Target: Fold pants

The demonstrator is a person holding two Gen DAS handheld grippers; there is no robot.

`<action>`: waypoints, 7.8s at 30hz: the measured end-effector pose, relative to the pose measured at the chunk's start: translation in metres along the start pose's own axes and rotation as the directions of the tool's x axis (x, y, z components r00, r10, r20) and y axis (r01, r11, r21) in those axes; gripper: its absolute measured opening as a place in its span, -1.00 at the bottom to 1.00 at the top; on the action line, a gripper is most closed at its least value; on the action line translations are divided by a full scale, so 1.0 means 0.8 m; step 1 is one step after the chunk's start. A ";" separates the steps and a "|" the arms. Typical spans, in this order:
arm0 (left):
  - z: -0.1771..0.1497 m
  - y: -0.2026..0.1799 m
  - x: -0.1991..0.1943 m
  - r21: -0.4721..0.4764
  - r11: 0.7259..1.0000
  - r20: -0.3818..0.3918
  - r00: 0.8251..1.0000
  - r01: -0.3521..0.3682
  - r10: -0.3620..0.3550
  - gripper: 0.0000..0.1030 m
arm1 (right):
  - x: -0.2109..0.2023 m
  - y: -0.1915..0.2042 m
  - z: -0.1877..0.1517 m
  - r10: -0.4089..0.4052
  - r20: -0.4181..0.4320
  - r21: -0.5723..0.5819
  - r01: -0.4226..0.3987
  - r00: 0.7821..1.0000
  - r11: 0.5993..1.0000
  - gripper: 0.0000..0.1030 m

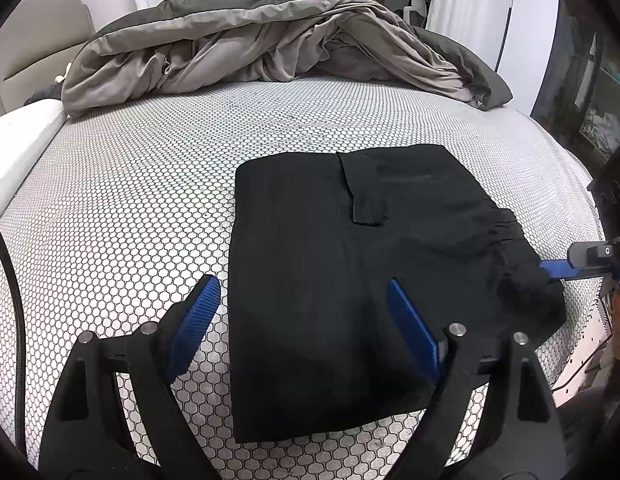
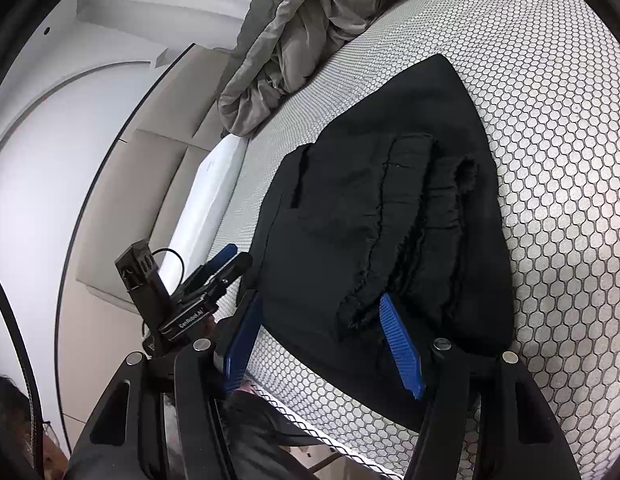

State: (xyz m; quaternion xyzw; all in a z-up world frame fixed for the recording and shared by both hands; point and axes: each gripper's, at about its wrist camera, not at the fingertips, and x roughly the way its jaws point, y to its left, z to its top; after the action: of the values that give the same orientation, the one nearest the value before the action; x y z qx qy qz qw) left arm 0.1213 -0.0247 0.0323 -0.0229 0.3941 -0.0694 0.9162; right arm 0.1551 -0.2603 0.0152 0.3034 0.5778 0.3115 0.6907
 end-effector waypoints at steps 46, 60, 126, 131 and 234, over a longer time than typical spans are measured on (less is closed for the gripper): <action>-0.015 0.017 0.038 -0.019 0.999 -0.080 0.996 -0.042 0.041 0.63 | -0.015 -0.011 0.008 -0.175 0.221 -0.067 0.194 0.960 0.979 -0.09; -0.012 0.016 0.039 -0.024 0.999 -0.080 0.996 -0.046 0.044 0.63 | -0.023 0.011 -0.002 -0.132 0.164 -0.115 0.151 0.978 0.982 -0.07; 0.006 0.018 0.025 -0.071 0.988 -0.017 0.991 -0.136 0.135 -0.69 | 0.005 -0.011 0.031 -0.520 0.262 -0.123 0.563 0.813 0.817 0.00; 0.000 -0.041 0.015 0.061 0.996 0.033 0.998 0.058 -0.060 -0.14 | 0.005 0.061 0.003 -0.377 0.329 -0.282 0.471 0.866 0.836 -0.04; -0.040 -0.011 -0.090 -0.026 0.998 0.214 0.975 -0.055 0.060 0.99 | -0.062 0.074 -0.071 -0.280 0.629 -0.286 0.551 0.725 0.784 1.00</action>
State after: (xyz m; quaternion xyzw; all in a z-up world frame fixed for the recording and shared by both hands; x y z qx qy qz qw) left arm 0.0481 -0.0224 0.0628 -0.0278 0.2940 -0.0360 0.9547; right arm 0.0874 -0.2591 0.0833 0.0684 0.3162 0.1674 0.9313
